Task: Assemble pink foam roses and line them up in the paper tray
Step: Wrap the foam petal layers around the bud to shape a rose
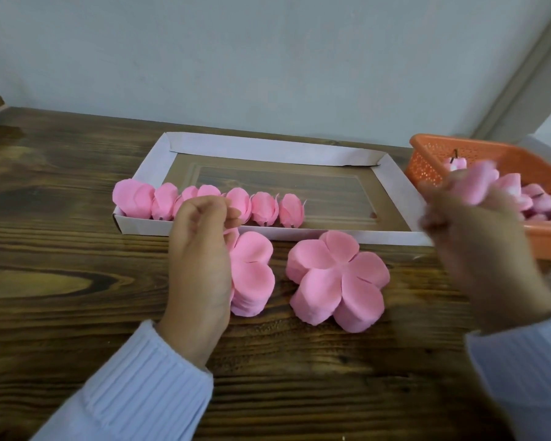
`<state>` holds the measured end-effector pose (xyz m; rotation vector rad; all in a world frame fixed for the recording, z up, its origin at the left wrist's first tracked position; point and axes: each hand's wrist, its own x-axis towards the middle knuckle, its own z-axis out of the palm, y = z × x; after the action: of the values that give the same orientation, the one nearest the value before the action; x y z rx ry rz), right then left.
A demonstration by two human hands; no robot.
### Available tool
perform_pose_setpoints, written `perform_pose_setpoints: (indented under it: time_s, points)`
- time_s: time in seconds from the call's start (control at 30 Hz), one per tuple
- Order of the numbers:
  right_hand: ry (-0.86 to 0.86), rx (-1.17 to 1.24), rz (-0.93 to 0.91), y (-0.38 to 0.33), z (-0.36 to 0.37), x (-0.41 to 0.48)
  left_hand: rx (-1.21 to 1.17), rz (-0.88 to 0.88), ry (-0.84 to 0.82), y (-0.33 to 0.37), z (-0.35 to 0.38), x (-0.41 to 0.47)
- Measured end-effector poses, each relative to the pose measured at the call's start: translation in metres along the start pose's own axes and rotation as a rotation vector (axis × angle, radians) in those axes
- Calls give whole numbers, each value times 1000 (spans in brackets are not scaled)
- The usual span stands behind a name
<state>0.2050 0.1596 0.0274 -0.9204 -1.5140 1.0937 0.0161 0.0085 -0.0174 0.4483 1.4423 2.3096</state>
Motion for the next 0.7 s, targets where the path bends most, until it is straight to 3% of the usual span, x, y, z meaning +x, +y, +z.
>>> perform_pose_setpoints:
  time_s: [0.07, 0.13, 0.43, 0.7]
  points:
    - [-208, -228, -167, 13, 26, -16, -16, -8, -10, 1, 0, 2]
    - [-305, -446, -284, 24, 42, -26, -28, -21, -15, 2, 0, 4]
    - [-328, -646, -272, 45, 37, -22, -17, -11, -29, 0, 0, 2]
    - [-281, -665, -344, 44, 37, -28, -2, -2, -42, -1, 1, 2]
